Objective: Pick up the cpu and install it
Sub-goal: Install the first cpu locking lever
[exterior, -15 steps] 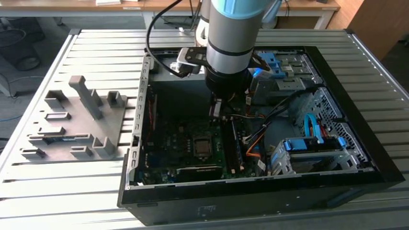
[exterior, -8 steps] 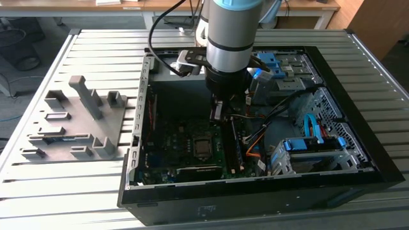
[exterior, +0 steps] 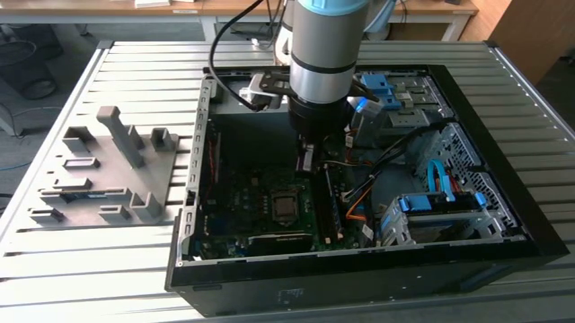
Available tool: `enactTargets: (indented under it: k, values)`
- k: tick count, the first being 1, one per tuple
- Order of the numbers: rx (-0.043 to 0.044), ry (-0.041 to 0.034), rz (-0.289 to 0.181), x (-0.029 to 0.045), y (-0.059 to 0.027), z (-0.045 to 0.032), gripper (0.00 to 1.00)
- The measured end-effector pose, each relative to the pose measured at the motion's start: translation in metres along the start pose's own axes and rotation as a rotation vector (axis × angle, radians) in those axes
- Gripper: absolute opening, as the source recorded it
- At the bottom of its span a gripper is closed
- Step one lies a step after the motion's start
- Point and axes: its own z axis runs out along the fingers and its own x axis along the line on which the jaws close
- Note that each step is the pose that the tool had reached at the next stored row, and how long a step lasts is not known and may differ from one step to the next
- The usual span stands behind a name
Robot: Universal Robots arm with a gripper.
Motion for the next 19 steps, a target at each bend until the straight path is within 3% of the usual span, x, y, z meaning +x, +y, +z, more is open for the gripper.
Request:
enactTargets:
  k: [19]
  values:
    - [0.0004,0.0013,-0.071,0.0131,0.002,0.0078,0.1]
